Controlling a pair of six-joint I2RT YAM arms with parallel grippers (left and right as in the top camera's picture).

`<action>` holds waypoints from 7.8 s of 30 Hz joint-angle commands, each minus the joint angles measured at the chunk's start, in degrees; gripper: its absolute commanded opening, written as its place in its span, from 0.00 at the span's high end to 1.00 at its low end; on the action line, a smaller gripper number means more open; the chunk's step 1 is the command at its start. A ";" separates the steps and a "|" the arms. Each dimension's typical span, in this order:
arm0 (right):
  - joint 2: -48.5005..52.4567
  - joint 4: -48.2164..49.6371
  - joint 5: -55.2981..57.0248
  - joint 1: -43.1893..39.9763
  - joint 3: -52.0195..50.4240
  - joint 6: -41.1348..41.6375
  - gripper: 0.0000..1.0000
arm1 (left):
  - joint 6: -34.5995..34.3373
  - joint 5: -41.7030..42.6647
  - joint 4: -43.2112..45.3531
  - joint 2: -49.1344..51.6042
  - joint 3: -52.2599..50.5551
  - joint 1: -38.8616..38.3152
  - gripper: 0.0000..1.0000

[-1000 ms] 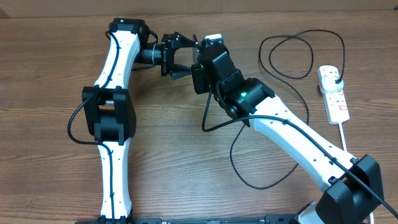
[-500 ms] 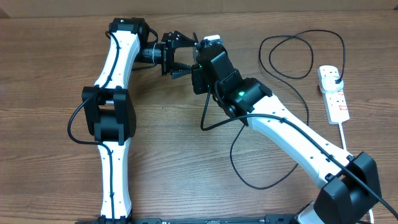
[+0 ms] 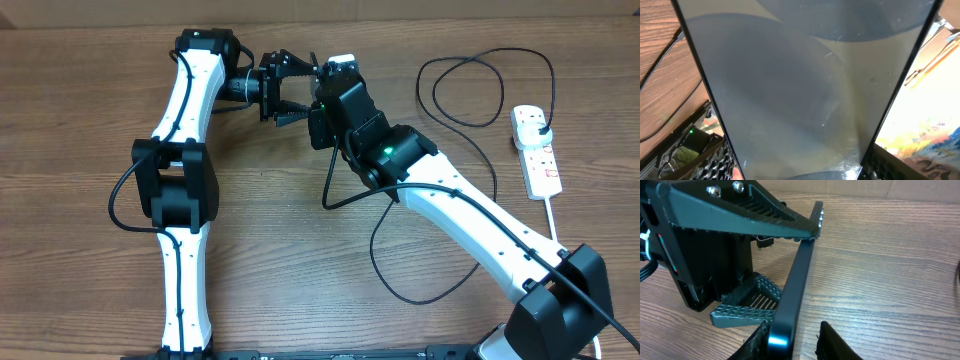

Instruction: Plug charger to phone and switch on socket

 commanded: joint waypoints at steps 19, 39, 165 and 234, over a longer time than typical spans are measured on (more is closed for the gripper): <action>0.72 1.97 1.64 0.26 1.97 2.56 0.83 | 1.07 2.71 -0.39 0.11 1.62 0.11 0.27; 0.70 2.29 1.60 0.37 1.97 6.08 0.96 | -2.19 2.71 -0.39 0.11 1.62 0.11 0.23; 13.97 -31.34 -13.94 -23.54 0.57 23.76 0.25 | 14.19 -62.93 23.71 -15.87 1.57 -2.60 0.96; 17.75 -24.72 -15.56 -22.77 -5.44 26.08 0.96 | 14.23 -62.95 21.84 -15.87 1.57 -2.67 0.96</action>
